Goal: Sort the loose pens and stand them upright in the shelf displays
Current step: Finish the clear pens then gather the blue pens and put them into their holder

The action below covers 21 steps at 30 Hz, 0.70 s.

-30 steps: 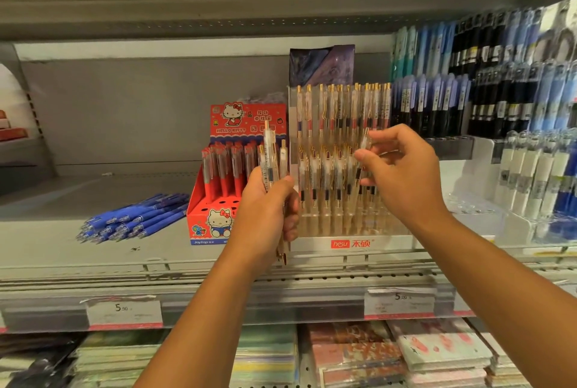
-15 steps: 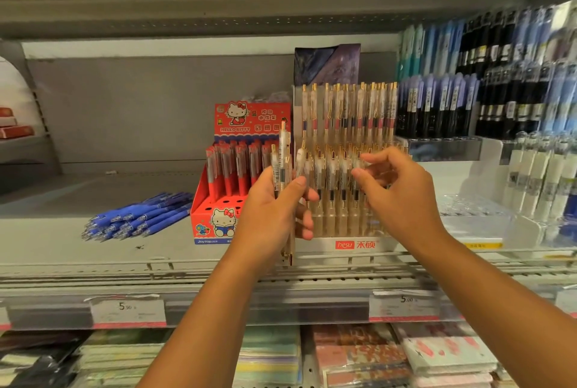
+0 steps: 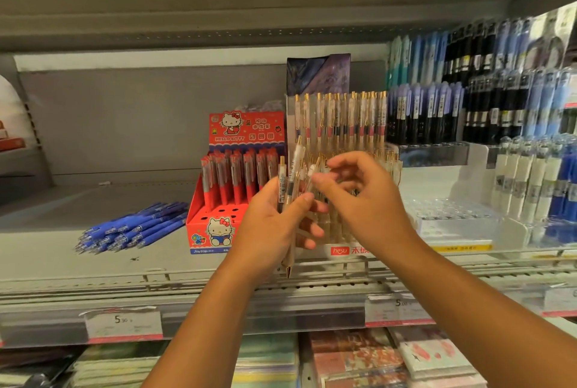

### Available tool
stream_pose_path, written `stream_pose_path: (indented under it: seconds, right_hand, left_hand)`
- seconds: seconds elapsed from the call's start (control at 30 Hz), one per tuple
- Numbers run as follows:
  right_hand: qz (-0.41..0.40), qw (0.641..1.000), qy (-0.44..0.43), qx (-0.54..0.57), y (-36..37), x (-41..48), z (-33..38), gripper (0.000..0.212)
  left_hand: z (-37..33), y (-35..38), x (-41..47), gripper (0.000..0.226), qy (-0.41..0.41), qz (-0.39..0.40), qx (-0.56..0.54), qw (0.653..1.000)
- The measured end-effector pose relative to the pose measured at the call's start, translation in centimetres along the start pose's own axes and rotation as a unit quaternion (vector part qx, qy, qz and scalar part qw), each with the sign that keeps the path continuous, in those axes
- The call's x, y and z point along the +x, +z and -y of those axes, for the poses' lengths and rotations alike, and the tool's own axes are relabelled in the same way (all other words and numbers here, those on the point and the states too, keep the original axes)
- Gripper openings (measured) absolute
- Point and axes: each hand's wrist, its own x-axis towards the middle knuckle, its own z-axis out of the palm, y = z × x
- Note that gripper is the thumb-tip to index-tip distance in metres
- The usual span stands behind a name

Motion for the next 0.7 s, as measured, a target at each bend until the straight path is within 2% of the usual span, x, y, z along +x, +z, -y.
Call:
stream_pose_path:
  seconds: [0.1,0.2,0.43,0.7]
  right_hand:
    - [0.018,0.997,0.064,0.045,0.8,0.2,0.7,0.03]
    - [0.007,0.995,0.087,0.056,0.9,0.4,0.9,0.029]
    - [-0.029,0.989,0.118,0.086,-0.3,0.8,0.5,0.022]
    - [-0.057,0.98,0.131,0.141,-3.2,2.1,0.0,0.023]
  left_hand:
    - [0.0,0.1,0.0,0.019,0.004,0.004,0.004,1.0]
    - [0.0,0.1,-0.1,0.019,0.001,0.006,-0.007,1.0]
    - [0.2,0.2,0.3,0.012,-0.027,-0.052,-0.047,0.997]
    - [0.5,0.0,0.8,0.008,-0.042,-0.088,-0.014,0.995]
